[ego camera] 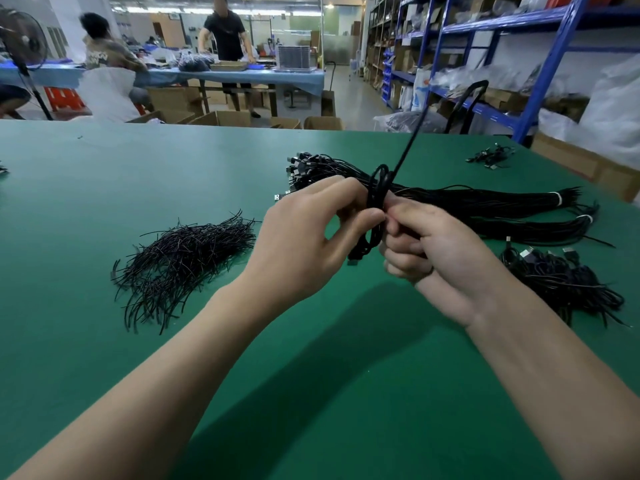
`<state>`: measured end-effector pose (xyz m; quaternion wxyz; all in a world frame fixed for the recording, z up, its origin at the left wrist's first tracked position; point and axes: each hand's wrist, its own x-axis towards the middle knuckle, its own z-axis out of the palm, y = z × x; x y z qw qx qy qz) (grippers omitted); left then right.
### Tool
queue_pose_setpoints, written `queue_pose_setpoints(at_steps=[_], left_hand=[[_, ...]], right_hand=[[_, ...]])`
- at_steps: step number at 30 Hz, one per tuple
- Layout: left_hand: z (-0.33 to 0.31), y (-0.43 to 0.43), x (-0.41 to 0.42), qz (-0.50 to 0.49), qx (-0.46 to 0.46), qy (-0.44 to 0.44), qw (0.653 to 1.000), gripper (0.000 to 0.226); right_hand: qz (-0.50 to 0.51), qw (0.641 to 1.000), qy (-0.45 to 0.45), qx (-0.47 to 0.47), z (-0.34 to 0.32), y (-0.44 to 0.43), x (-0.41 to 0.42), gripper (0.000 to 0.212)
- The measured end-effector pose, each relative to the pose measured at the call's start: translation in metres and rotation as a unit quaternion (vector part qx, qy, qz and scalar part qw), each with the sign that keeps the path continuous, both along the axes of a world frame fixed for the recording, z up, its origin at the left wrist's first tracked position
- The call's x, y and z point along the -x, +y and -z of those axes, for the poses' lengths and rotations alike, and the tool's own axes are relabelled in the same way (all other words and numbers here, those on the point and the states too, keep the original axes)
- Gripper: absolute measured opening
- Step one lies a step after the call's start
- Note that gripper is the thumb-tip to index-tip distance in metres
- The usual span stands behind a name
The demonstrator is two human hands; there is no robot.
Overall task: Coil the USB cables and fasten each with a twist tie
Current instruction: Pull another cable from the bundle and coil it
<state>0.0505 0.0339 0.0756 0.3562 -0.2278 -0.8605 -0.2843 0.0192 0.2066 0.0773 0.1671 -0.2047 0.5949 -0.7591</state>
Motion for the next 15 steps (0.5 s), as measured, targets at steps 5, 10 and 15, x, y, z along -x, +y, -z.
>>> queue_pose_setpoints(at_steps=[5,10,15], left_hand=[[0.009,0.000,0.002,-0.072,0.028,0.020,0.997,0.026],[0.010,0.006,0.007,0.065,-0.272,-0.407,0.869,0.079],[0.020,0.007,0.010,0.173,-0.369,-0.563,0.719,0.081]], right_hand=[[0.043,0.997,0.012,-0.058,0.005,-0.003,0.001,0.039],[0.203,0.857,0.394,-0.262,0.005,-0.001,0.002,0.041],[0.233,0.746,0.519,-0.345,0.003,0.010,0.005,0.037]])
